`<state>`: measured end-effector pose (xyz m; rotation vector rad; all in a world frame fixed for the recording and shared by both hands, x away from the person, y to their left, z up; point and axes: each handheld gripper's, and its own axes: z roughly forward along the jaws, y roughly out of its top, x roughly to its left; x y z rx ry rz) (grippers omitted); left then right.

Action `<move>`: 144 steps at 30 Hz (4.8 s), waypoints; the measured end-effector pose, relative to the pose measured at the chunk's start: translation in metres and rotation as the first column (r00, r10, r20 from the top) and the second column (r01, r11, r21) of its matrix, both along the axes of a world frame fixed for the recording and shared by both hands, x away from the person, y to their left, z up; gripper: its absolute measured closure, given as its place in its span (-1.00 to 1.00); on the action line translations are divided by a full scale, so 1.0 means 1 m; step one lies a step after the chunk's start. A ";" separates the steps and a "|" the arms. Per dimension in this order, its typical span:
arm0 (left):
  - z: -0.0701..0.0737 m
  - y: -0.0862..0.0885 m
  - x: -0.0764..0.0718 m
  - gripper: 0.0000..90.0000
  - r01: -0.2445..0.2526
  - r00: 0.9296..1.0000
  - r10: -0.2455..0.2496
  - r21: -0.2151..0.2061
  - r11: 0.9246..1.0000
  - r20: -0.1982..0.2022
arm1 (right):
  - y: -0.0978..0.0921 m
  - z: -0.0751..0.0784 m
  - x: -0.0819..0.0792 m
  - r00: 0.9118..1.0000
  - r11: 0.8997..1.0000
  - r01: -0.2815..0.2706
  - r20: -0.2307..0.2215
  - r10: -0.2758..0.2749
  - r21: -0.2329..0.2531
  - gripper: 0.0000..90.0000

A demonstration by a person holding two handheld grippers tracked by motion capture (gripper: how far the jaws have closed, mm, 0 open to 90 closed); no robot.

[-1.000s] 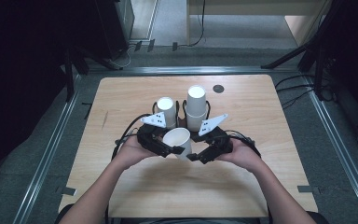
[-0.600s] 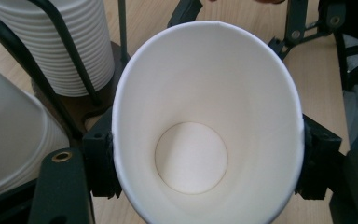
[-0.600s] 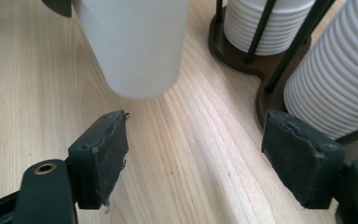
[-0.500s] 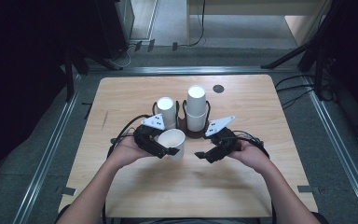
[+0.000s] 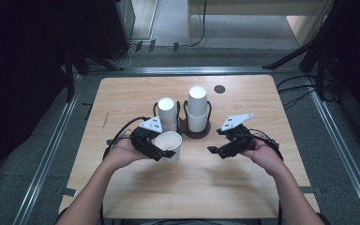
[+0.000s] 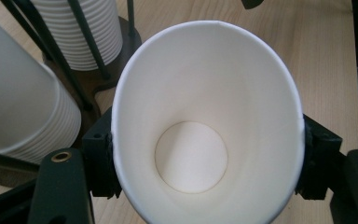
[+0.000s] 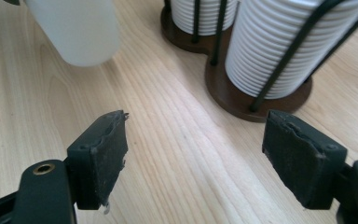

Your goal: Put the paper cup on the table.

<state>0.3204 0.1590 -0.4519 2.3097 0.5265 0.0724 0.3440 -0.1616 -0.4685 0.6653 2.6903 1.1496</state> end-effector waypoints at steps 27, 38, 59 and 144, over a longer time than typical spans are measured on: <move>-0.003 0.043 -0.006 -0.40 -0.117 0.993 0.117 0.017 0.993 0.003 | -0.010 -0.006 0.022 0.999 0.999 -0.032 -0.038 0.032 -0.005 -0.49; -0.003 0.061 -0.002 -0.40 -0.190 0.982 0.190 0.016 0.982 0.007 | -0.011 -0.009 0.029 0.999 1.000 -0.010 -0.039 0.010 -0.008 -0.49; -0.010 0.099 0.024 -0.40 -0.331 0.944 0.331 0.017 0.944 0.008 | -0.016 -0.015 0.030 0.999 0.999 0.005 -0.035 -0.007 -0.039 -0.49; -0.014 0.143 0.079 -0.91 -0.636 0.772 0.635 -0.027 0.771 -0.045 | -0.020 -0.037 0.010 0.999 0.985 -0.020 -0.029 0.016 -0.173 -0.49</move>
